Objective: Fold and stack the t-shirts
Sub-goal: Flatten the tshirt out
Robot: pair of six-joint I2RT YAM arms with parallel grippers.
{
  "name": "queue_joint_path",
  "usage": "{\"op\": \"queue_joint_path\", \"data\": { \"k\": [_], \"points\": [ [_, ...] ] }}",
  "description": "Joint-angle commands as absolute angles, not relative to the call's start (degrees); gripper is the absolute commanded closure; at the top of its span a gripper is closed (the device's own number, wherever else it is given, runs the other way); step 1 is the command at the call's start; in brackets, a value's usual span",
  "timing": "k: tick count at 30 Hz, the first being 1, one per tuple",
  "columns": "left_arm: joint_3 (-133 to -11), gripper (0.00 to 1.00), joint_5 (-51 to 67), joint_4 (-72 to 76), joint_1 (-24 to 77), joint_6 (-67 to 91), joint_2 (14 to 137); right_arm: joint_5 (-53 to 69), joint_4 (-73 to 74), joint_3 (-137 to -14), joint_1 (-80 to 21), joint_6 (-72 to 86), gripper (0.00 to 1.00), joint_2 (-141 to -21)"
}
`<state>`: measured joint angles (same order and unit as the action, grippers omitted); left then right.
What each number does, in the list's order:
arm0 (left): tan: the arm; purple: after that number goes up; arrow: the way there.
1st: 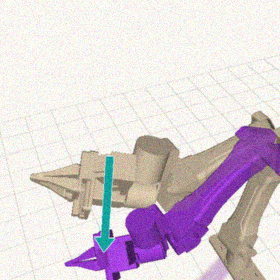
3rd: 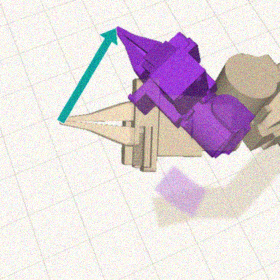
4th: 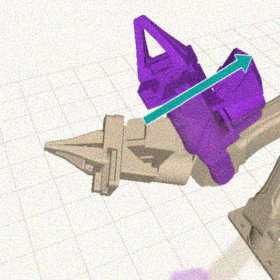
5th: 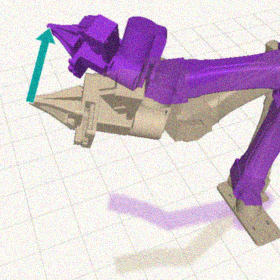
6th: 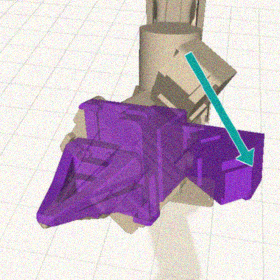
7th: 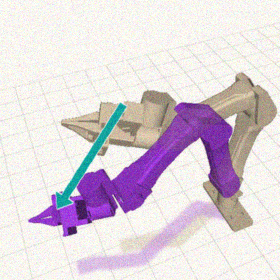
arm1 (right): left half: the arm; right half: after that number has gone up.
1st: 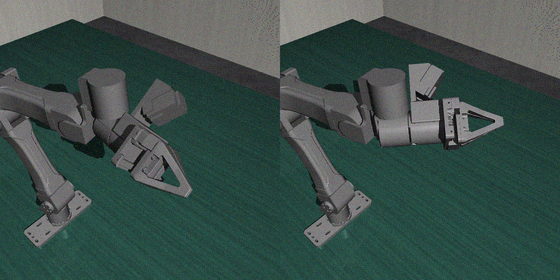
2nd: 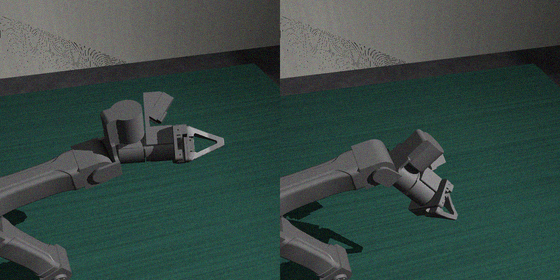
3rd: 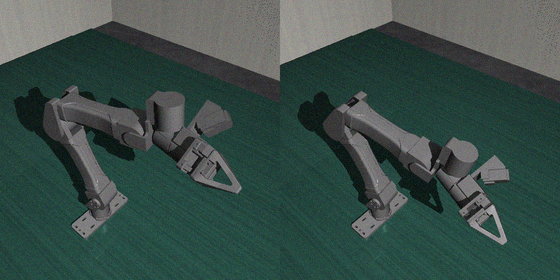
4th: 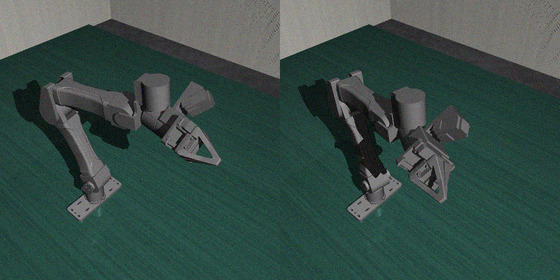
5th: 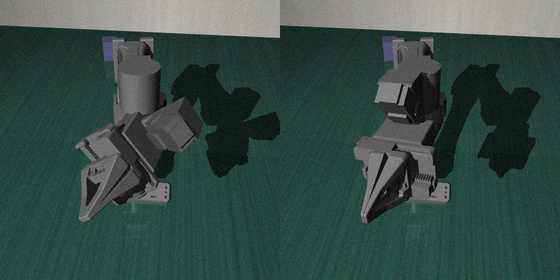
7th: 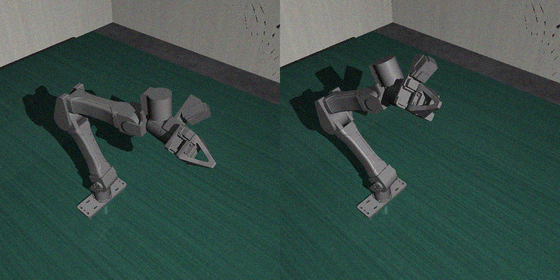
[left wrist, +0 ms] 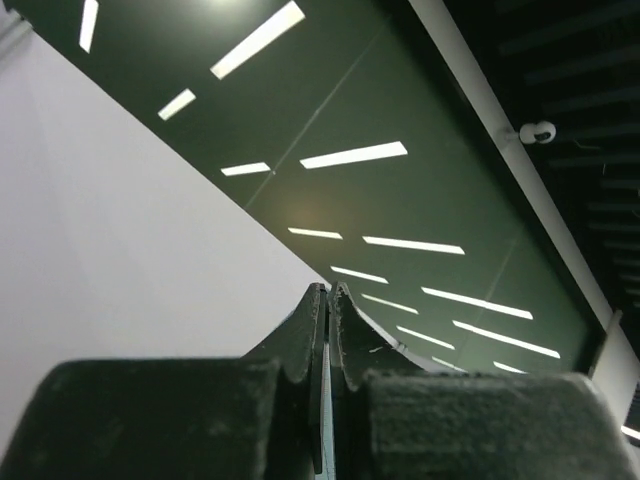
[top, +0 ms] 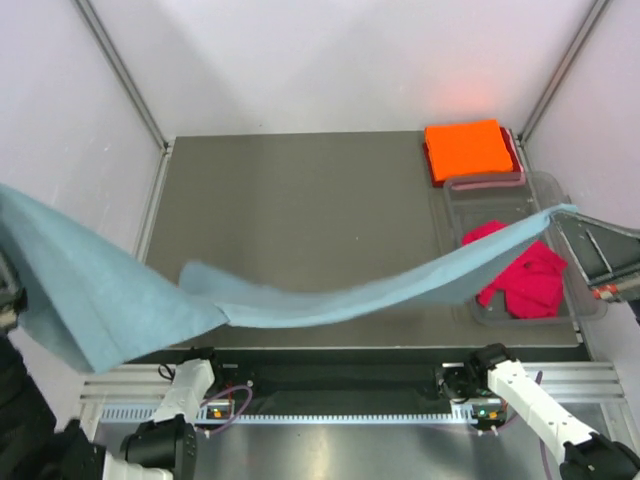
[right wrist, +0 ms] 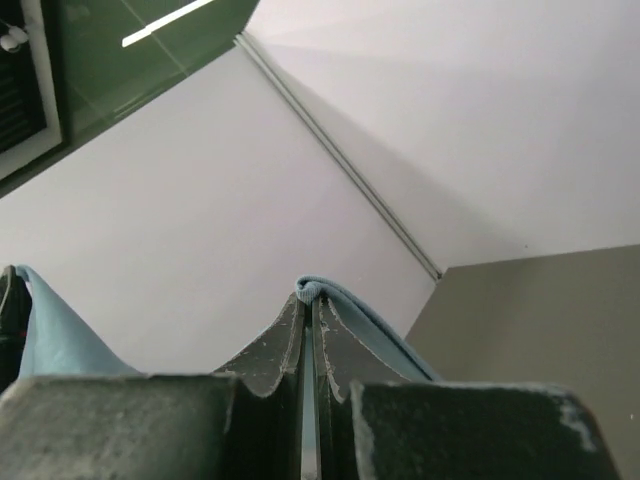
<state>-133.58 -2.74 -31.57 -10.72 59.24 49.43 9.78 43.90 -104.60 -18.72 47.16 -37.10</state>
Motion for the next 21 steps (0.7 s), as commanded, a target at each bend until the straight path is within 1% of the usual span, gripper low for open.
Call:
{"op": "queue_joint_path", "data": {
  "k": [1,2,5,6,9,11,13,14,15,16,17,18,21],
  "points": [
    [-128.6,1.0,5.9,-25.5,-10.6,61.3,58.1,8.3,42.0,-101.5,-18.8,49.7,1.0,-41.4],
    [-127.6,1.0,8.5,-24.0,-10.6,61.1,59.1,7.1,40.6,-101.3,-18.7,48.6,1.0,-43.0],
    [-126.7,1.0,10.8,-21.7,-10.8,57.8,66.2,5.8,38.3,-100.1,-18.7,46.1,1.0,-48.0],
    [-126.1,1.0,10.1,-22.1,-10.8,54.6,67.2,5.7,36.8,-97.2,-18.8,45.4,1.0,-48.8],
    [-118.7,1.0,8.5,-19.2,-10.8,47.8,69.7,3.1,30.5,-88.3,-18.8,42.6,1.0,-51.0],
    [-112.4,1.0,8.0,-15.1,-10.8,45.7,71.1,0.6,25.4,-84.0,-18.7,40.6,1.0,-52.7],
    [-109.8,1.0,7.7,-13.1,-10.7,43.0,74.8,0.3,22.1,-79.3,-18.7,39.1,1.0,-55.0],
    [-106.6,1.0,8.1,-11.9,-10.7,42.5,77.3,0.3,18.6,-78.1,-18.7,37.6,1.0,-57.9],
    [-104.4,1.0,8.6,-6.6,-10.6,42.7,78.5,-1.1,16.4,-75.5,-18.7,36.9,1.0,-59.4],
    [-99.4,1.0,10.7,-3.2,-10.5,43.2,79.9,-1.8,14.3,-74.5,-18.6,36.0,1.0,-61.1],
    [-97.2,1.0,11.8,0.8,-10.5,43.9,83.1,-3.6,10.3,-73.7,-18.6,34.3,1.0,-64.6],
    [-95.6,1.0,12.8,6.7,-10.2,44.6,85.1,-4.6,8.5,-72.5,-18.1,33.7,1.0,-66.8],
    [-96.3,1.0,14.9,9.1,-8.0,41.7,95.3,-4.9,2.7,-74.1,-16.2,31.9,1.0,-77.2]
  ]
}}
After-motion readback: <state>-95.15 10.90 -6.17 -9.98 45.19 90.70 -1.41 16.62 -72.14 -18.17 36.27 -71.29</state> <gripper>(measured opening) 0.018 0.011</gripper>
